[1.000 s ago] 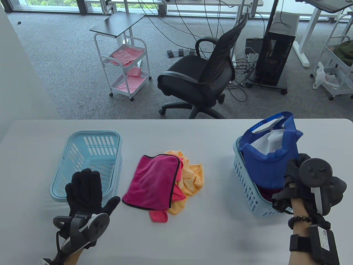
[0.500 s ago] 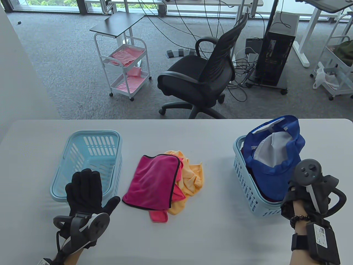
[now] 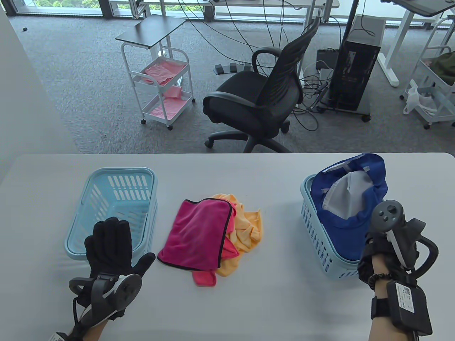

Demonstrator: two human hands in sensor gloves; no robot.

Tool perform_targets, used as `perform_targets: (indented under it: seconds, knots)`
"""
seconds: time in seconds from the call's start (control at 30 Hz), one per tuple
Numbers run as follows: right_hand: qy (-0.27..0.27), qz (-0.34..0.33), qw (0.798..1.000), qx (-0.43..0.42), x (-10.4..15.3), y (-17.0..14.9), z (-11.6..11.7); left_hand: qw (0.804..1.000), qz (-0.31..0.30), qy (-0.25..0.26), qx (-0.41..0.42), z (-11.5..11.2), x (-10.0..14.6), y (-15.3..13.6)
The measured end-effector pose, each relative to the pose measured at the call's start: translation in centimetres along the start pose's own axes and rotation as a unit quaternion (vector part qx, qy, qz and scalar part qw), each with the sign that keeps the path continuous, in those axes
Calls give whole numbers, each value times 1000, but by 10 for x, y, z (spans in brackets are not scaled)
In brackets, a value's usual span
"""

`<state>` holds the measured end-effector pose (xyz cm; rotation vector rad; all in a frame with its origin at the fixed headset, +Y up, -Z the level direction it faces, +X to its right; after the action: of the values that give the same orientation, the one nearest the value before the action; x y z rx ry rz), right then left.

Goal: Sort apparel and towels into hand baskets

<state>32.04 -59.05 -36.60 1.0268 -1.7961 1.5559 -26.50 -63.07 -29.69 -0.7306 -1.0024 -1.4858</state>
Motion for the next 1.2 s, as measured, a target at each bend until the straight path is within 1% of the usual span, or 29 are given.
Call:
perform_targets:
  seconds: [0.17,0.3,0.43,0.57,0.7,0.8,0.93,1.07,1.2]
  knots:
    - [14,10,1000,-1,2,-1,1,1000,0,7,5,4,1,0]
    - [12,15,1000,-18,6,-1,-5,1000,-4,4,8,3,1,1]
    - [-8,7,1000,-26,13,4,-18,1000,-6,1,9,2,2,3]
    - [-41,-14,999,-24,22,16,-36,1000,-10,-3,10,1,2,4]
    - [-74,-37,996,-16,38,37,-52,1000,-11,-11,13,0,2,5]
    - [-84,-59,995,4,48,52,-59,1000,-11,-14,18,0,2,5]
    - [-101,-102,990,-6,68,79,-66,1000,-15,-10,25,4,4,8]
    - [-113,-165,980,-10,94,115,-61,999,-22,-9,31,7,6,12]
    - [-103,-243,964,-14,127,158,-40,999,-29,-12,33,9,8,16]
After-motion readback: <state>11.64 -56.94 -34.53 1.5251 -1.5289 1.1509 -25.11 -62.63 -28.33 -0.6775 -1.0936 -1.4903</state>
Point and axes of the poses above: the tracker on the back of each hand, its own y axis roughly to the thumb side, its own x axis roughly from the fingertips to the wrist, z = x × y, the point moved 3 cm from there along -x, roughly from the wrist to the fingertips, and after that the axes turned 10 degrees about x, right-handed, at the moved point
